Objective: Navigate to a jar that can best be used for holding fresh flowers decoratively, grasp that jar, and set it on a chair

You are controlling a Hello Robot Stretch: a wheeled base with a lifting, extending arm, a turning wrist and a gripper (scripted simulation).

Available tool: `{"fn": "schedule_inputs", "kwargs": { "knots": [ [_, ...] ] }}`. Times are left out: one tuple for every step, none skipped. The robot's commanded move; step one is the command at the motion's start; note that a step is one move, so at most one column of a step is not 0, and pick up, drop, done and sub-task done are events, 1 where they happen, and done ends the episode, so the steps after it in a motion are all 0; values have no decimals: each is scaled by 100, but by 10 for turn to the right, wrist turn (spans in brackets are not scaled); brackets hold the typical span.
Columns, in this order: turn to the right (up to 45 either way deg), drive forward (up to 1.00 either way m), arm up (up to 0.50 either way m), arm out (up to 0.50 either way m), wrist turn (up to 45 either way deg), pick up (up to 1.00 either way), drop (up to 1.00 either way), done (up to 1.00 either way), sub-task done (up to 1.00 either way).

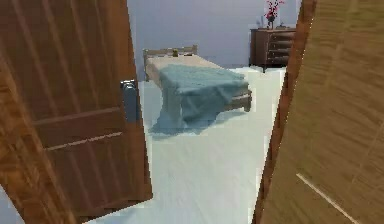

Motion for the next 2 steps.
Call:
{"fn": "schedule_inputs", "kwargs": {
  "knots": [
    [0,100,0,0,0,0,0,0,0],
    [60,0,0,0,0,0,0,0,0]
  ]
}}
